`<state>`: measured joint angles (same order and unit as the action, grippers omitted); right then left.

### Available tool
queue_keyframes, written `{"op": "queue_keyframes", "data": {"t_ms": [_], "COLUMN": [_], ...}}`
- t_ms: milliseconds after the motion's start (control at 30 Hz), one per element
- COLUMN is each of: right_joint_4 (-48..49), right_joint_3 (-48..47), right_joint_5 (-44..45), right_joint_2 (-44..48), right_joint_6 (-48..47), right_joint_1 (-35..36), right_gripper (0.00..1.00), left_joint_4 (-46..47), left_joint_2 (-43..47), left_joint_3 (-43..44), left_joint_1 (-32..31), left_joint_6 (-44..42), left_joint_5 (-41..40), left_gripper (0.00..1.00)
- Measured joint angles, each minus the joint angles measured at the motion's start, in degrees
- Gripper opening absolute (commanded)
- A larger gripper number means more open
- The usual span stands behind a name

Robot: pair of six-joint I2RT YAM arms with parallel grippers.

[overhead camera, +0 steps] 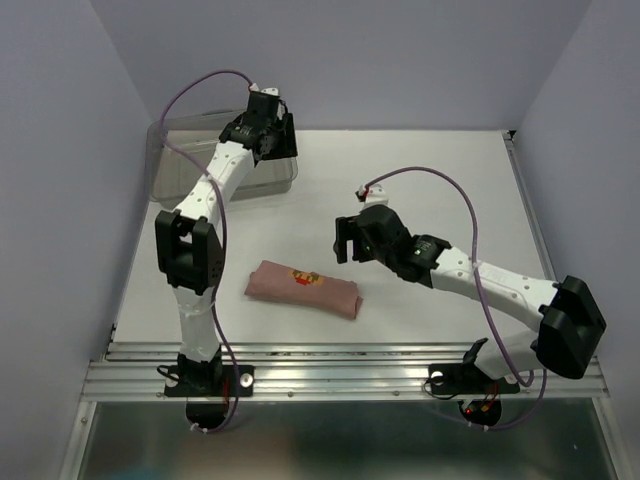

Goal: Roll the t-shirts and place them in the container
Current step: Move the bin to the center of the board.

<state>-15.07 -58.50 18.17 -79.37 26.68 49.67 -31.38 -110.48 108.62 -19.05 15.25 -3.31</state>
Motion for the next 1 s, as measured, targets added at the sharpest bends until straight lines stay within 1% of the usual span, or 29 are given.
{"op": "queue_keyframes", "data": {"t_ms": [133,200,267,400,533,700,1000], "right_joint_4": [0.02,-0.46,-0.70,-1.29,-1.46,-1.88,-2.58], "right_joint_3": [2.93,4.52,6.01,7.37,7.69,7.80,9.81], "right_joint_5": [0.02,-0.09,-0.07,0.00,-0.02,-0.02,-0.79], "right_joint_2": [2.80,4.66,6.71,9.14,9.84,10.25,11.91], "right_joint_6": [0.76,1.46,2.08,2.99,3.48,4.20,6.29], "right_joint_1": [-2.05,-3.52,-4.74,-5.84,-5.81,-5.81,-6.88], "right_gripper": [0.88,0.88,0.89,0.89,0.89,0.89,0.92], "left_joint_4": [-0.11,-0.24,-0.17,-0.50,-0.63,0.20,3.13], "left_joint_2": [-9.57,-12.96,-16.48,-20.41,-22.12,-22.12,-21.97], "left_joint_3": [8.04,10.38,12.35,12.74,12.70,12.35,10.21], "left_joint_1": [0.04,-0.09,-0.24,-0.87,-1.92,-3.61,-10.01], "left_joint_6": [-0.85,-1.07,-1.09,-0.98,-0.74,-0.39,0.94], "left_joint_5": [1.22,1.97,3.39,5.53,6.78,8.13,12.52], "left_gripper": [0.80,0.81,0.80,0.80,0.77,0.75,0.74]}}
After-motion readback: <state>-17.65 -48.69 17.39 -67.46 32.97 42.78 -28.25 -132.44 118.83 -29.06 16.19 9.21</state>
